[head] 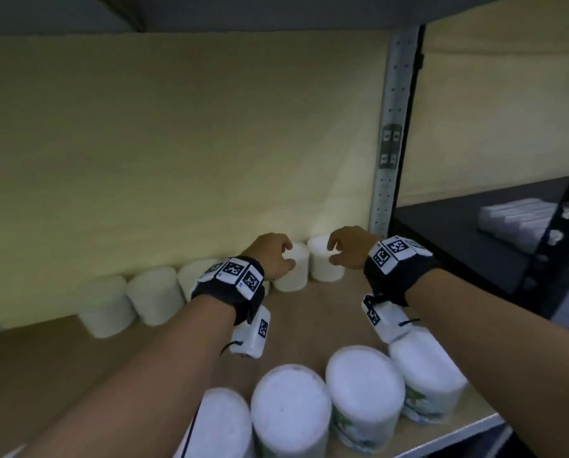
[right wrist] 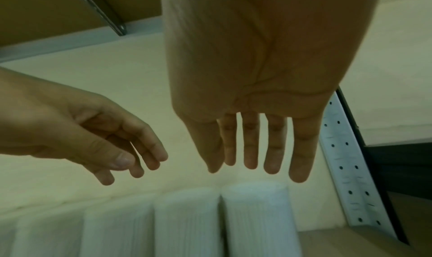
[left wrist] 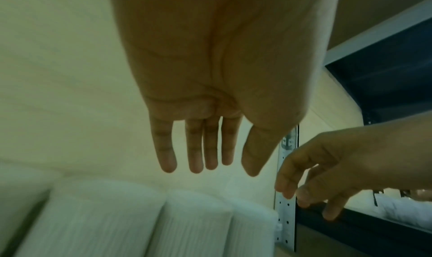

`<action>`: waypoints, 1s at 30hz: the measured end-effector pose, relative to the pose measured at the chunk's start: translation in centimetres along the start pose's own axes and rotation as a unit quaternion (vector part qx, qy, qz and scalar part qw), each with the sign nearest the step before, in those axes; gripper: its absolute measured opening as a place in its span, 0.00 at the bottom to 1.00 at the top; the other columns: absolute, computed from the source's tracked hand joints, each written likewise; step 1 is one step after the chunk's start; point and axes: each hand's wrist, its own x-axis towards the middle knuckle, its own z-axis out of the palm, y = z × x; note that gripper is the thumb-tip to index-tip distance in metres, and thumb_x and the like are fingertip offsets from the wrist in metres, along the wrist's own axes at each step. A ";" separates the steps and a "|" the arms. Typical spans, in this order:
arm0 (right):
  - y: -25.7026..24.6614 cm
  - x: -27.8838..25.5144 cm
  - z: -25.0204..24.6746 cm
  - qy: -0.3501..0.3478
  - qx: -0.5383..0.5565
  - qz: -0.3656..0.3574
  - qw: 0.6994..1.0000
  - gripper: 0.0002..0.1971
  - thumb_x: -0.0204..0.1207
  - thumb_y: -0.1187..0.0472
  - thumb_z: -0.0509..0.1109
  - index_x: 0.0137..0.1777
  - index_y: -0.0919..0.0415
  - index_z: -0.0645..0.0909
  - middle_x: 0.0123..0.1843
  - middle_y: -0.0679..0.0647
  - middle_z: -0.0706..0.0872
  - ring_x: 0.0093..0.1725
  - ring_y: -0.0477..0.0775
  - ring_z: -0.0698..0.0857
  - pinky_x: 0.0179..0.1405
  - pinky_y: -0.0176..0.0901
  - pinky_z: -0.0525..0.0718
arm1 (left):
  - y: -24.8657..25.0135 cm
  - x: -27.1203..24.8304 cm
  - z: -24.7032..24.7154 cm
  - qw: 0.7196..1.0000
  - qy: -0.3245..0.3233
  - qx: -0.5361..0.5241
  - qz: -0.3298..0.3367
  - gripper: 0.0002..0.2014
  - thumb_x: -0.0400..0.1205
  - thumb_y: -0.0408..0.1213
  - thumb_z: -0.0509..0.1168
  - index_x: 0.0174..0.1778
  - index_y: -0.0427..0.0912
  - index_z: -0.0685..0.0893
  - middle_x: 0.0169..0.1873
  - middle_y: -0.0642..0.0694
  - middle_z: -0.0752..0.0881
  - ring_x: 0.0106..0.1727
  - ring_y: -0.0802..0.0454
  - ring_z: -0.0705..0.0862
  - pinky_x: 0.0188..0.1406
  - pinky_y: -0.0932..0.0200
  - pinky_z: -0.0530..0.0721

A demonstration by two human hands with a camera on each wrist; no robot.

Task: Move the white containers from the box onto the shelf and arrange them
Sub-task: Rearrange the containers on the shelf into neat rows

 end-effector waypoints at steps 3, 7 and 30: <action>1.4 1.5 0.5 0.009 -0.001 0.011 1.000 0.19 0.79 0.57 0.67 0.68 0.61 0.77 0.70 0.56 0.78 0.68 0.56 0.78 0.61 0.41 0.76 | 0.2 2.4 1.6 1.000 -0.003 0.017 -0.006 0.24 0.81 0.43 0.65 0.73 0.41 0.73 0.70 0.42 0.75 0.69 0.44 0.76 0.67 0.53 0.76; 2.3 4.1 0.8 0.013 0.001 0.026 1.000 0.17 0.78 0.55 0.67 0.65 0.61 0.78 0.68 0.57 0.79 0.66 0.58 0.79 0.63 0.46 0.78 | 0.0 4.9 2.8 1.000 0.012 0.017 -0.018 0.25 0.81 0.44 0.65 0.73 0.39 0.73 0.71 0.41 0.74 0.70 0.43 0.75 0.67 0.52 0.75; 4.5 13.3 3.6 -0.033 -0.074 0.052 0.995 0.31 0.64 0.31 0.66 0.55 0.56 0.78 0.59 0.54 0.81 0.55 0.61 0.83 0.56 0.59 0.84 | -2.3 8.6 4.7 0.999 0.009 0.050 -0.017 0.27 0.79 0.52 0.66 0.73 0.45 0.74 0.72 0.41 0.72 0.72 0.41 0.73 0.71 0.44 0.73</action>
